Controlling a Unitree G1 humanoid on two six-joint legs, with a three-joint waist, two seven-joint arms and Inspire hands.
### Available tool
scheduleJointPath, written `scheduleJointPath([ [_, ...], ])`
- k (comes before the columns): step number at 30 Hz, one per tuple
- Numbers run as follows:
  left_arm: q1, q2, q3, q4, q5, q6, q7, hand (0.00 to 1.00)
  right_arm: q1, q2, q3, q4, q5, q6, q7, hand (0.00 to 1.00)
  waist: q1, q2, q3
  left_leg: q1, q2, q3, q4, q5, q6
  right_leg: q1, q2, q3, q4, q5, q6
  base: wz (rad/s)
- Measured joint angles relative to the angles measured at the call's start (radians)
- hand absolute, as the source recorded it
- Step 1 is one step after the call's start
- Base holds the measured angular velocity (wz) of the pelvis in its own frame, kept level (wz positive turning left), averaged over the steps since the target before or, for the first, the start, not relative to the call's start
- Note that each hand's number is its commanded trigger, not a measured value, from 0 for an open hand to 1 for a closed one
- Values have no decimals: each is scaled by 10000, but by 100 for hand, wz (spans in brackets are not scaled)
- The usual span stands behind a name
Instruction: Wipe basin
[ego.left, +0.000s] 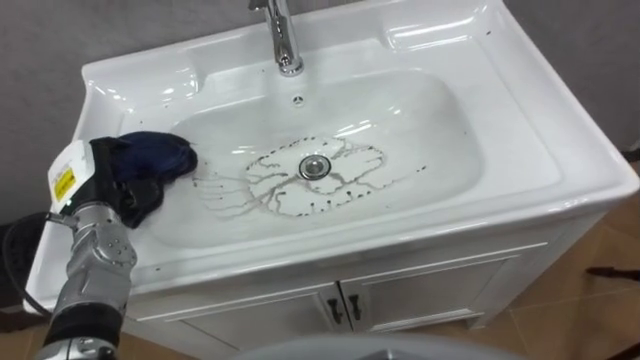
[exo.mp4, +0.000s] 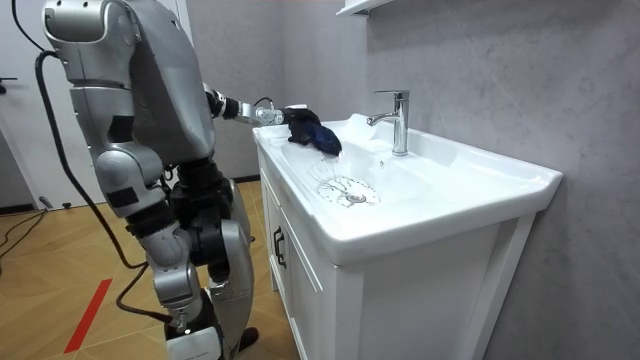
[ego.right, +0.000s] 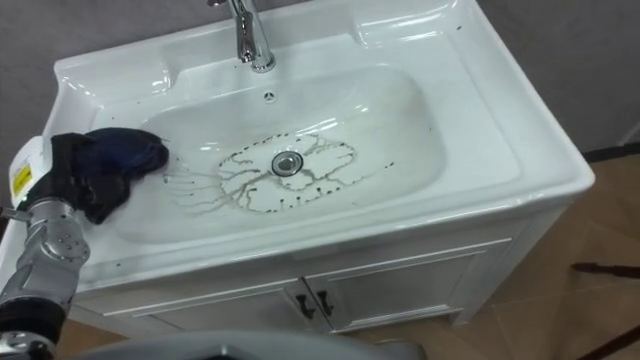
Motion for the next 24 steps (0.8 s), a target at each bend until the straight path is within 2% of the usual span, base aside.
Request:
scheduleJointPath([
  [3, -148, -32, -20, -112, -159, 26, -37, 100, -68, 16, 55, 3, 97, -110, -22, 0, -7, 19, 6, -91, -19, -80, 81, -8, 10, -1, -12, -60, 0, -5, 8, 13],
  [7, -238, -55, -285, -908, -358, 438, -468, 100, -128, 95, 205, 3, 476, -296, -112, 0, -42, 67, 33, -558, -31, -502, 427, -105, 34, -107, -12, -488, -24, -12, 21, 31],
  [8, -238, -135, -331, -1280, -349, 601, -623, 100, -147, 116, 209, 15, 545, -332, -197, 0, -51, 99, 52, -679, -53, -635, 461, -110, 34, -136, -11, -618, -44, -13, 22, 40],
  [9, -237, -211, -468, -1539, -325, 700, -680, 100, -215, 104, 253, 119, 560, -418, -301, 0, -48, 132, 113, -762, -73, -785, 526, -113, 40, -155, -17, -709, -40, -14, 24, 33],
  [11, -233, -223, -753, -1880, -328, 744, -722, 100, -255, 74, 389, 207, 632, -586, -393, 0, -47, 183, 157, -951, -102, -937, 625, -113, 45, -231, -33, -865, -19, -16, 26, 30],
  [13, -233, -230, -992, -2307, -328, 758, -761, 100, -289, 70, 414, 320, 724, -717, -459, 0, -39, 208, 237, -1067, -123, -1064, 702, -112, 45, -237, -40, -1018, -21, -16, 25, 24],
  [15, -205, -267, -1153, -2674, -315, 760, -778, 100, -367, 62, 424, 512, 804, -765, -484, 0, -49, 215, 254, -1139, -144, -1145, 712, -112, 46, -246, -43, -1089, -35, -17, 25, 13],
  [17, -118, -276, -1484, -3365, -294, 746, -776, 100, -358, 76, 627, 524, 876, -944, -544, 0, -47, 174, 305, -1258, -174, -1292, 777, -112, 46, -275, -50, -1187, -50, -17, 26, 12],
  [20, -75, -296, -1804, -4209, -275, 705, -779, 100, -386, 110, 816, 529, 905, -1187, -613, 0, -44, 160, 310, -1386, -194, -1371, 908, -114, 49, -263, -53, -1274, -156, -20, 31, 8],
  [22, -75, -295, -1847, -4741, -257, 564, -758, 100, -373, 149, 842, 538, 974, -1267, -679, 0, -38, 102, 348, -1411, -196, -1425, 930, -114, 47, -255, -39, -1310, -169, -19, 29, 7],
  [24, -74, -296, -1851, -5382, -61, 509, -704, 100, -363, 137, 916, 534, 1048, -1381, -734, 0, -26, 92, 352, -1438, -196, -1435, 945, -116, 45, -269, -35, -1304, -193, -17, 26, 0],
])
